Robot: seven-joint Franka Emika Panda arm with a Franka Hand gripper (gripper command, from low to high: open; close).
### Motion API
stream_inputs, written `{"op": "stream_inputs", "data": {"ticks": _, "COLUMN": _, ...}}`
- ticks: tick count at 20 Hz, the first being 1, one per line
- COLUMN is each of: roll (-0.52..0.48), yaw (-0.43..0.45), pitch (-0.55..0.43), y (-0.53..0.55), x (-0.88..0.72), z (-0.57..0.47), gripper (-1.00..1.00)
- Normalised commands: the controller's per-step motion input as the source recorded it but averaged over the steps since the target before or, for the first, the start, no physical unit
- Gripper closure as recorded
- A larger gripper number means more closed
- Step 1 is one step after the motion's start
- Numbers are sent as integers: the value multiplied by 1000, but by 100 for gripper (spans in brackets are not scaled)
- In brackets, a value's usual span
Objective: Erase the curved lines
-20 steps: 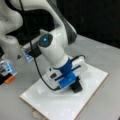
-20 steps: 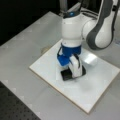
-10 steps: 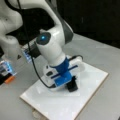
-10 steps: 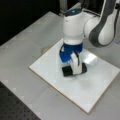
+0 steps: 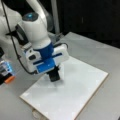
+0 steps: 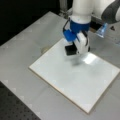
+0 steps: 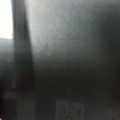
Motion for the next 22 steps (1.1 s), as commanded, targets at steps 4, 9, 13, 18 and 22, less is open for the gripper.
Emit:
{"op": "stream_inputs", "data": {"ticks": 4, "roll": -29, "yaw": 428, "pitch": 350, "y": -452, "x": 302, "z": 288, "gripper": 100}}
{"op": "stream_inputs", "data": {"ticks": 9, "roll": -78, "yaw": 536, "pitch": 383, "y": -478, "x": 283, "z": 395, "gripper": 100}}
{"op": "stream_inputs", "data": {"ticks": 13, "roll": -66, "yaw": 488, "pitch": 340, "y": -407, "x": 266, "z": 289, "gripper": 100}}
{"op": "stream_inputs", "data": {"ticks": 18, "roll": -53, "yaw": 402, "pitch": 284, "y": -325, "x": 245, "z": 150, "gripper": 100}}
{"op": "stream_inputs", "data": {"ticks": 22, "roll": -38, "yaw": 427, "pitch": 270, "y": -352, "x": 273, "z": 116, "gripper": 100}}
